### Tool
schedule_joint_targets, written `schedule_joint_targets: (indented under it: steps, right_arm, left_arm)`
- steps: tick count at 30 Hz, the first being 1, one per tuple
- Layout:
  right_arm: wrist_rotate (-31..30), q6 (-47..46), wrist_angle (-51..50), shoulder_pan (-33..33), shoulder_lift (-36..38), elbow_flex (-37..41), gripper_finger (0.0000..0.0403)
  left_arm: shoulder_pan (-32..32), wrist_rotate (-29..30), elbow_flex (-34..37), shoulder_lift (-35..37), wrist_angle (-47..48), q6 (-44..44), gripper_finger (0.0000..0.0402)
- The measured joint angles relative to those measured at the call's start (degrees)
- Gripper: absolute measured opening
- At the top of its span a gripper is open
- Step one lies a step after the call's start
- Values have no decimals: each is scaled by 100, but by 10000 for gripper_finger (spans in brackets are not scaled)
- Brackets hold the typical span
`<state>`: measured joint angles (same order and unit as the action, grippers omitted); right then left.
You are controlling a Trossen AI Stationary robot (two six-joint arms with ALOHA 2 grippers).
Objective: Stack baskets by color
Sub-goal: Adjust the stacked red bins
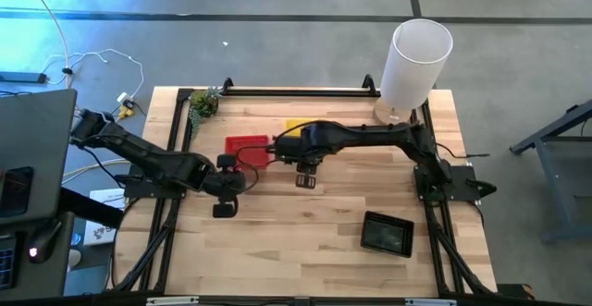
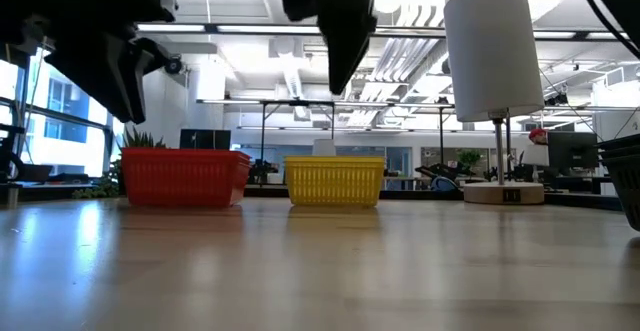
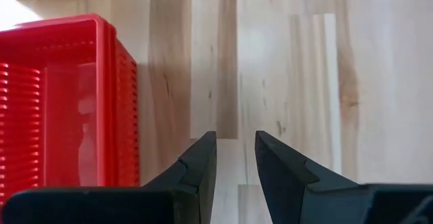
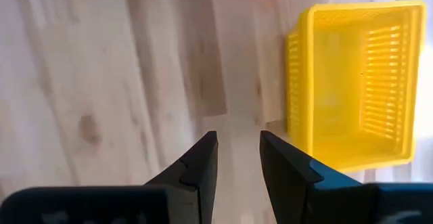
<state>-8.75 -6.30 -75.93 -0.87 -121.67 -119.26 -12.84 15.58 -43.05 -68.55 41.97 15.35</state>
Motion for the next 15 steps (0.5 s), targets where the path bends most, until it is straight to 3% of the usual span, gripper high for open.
schedule_joint_targets:
  steps: [5, 10, 15]
  right_arm:
    - [-58, -208, -205, -288, 93, 0, 99]
    - [-270, -391, -405, -602, 103, 20, 99]
    - [-655, -592, -541, -846, 100, 20, 99]
  left_arm:
    - [305, -136, 3, -180, -336, -332, 90]
    - [753, -847, 0, -400, -762, -707, 90]
    - [1095, -896, 2, -669, -687, -831, 90]
